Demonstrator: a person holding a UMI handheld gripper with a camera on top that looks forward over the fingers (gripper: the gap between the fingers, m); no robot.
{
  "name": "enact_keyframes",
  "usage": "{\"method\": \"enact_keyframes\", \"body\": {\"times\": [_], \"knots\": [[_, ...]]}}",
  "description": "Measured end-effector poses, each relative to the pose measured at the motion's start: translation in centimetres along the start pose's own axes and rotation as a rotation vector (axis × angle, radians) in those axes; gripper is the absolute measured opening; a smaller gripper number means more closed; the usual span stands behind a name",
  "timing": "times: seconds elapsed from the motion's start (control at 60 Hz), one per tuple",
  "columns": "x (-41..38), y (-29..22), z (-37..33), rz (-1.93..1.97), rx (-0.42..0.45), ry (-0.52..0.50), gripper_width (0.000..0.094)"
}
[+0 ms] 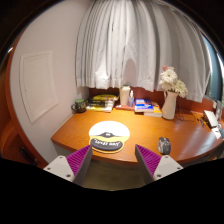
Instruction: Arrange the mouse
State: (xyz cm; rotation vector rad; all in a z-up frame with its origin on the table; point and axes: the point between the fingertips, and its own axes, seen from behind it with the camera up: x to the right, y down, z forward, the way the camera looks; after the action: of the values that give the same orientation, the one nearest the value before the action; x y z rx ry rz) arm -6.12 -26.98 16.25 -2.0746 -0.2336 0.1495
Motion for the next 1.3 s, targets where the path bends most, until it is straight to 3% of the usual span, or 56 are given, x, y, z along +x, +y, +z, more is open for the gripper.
{"method": "enact_keyframes", "body": {"times": [0.1,0.117,0.15,0.233,0.417,0.667,1.017,1.083,1.167,1.3], "knots": [[2.5,4.6,0.7,0.011,-0.091,0.036,0.0859],[2.5,3.3,-0.7,0.013,-0.096,0.044,0.0858],[4.3,7.2,1.2,0.02,-0.124,0.063,0.0858],[7.9,10.8,1.9,0.035,-0.18,0.12,0.0859],[15.9,14.9,3.2,0.099,-0.264,0.233,0.0859],[24.5,13.0,8.2,0.148,-0.273,0.325,0.0853],[28.3,9.0,18.1,0.164,-0.281,0.274,0.0816],[28.3,8.8,19.4,0.172,-0.288,0.256,0.074],[28.1,9.3,19.8,0.187,-0.298,0.235,0.0561],[28.1,9.0,20.0,0.158,-0.278,0.24,0.0531]]}}
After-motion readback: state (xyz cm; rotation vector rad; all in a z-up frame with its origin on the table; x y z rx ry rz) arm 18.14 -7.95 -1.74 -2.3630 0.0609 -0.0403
